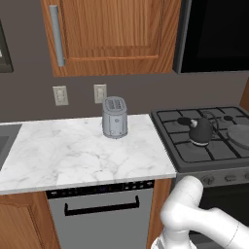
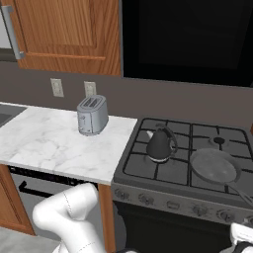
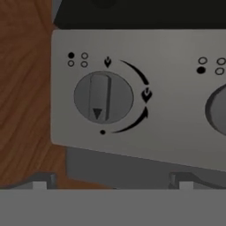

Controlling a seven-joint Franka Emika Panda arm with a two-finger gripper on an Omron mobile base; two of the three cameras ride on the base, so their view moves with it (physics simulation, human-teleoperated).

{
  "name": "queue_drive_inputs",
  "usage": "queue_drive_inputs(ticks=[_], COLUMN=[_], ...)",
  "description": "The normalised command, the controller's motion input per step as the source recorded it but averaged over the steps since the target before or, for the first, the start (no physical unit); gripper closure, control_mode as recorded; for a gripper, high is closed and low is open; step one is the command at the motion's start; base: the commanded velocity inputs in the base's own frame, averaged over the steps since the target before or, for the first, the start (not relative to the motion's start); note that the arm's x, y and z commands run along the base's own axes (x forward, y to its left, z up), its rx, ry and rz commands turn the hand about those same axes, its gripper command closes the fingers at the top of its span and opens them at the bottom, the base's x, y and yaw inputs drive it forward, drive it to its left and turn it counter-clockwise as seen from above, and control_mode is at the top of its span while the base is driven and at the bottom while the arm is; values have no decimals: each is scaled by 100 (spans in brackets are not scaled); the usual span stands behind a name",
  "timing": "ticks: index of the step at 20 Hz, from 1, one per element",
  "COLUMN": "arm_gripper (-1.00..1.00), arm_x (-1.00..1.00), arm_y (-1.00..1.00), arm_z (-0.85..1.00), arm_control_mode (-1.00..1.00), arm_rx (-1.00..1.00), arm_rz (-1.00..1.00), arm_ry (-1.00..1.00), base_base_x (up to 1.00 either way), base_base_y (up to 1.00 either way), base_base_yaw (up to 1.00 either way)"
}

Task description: Pick the pan from the cabinet and place it on the stove. Then turn on the stove burner for the pan.

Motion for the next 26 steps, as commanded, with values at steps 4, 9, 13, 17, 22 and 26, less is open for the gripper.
queue_drive_inputs(ticks=[4,9,13,17,22,26], arm_gripper=[-100,-100,-100,-100,-100,-100], arm_x=[15,18,20,18,14,12], arm_y=[-11,-10,-8,-6,-1,0], arm_z=[-25,-32,-36,-38,-39,-35], arm_control_mode=[-100,-100,-100,-100,-100,-100], arm_rx=[-1,-3,-5,-6,-5,-3], arm_rz=[0,0,0,2,6,12], arm_ry=[0,0,0,0,2,3], base_base_x=[0,0,0,0,0,0], base_base_y=[0,0,0,0,0,0], base_base_yaw=[0,0,0,0,0,0])
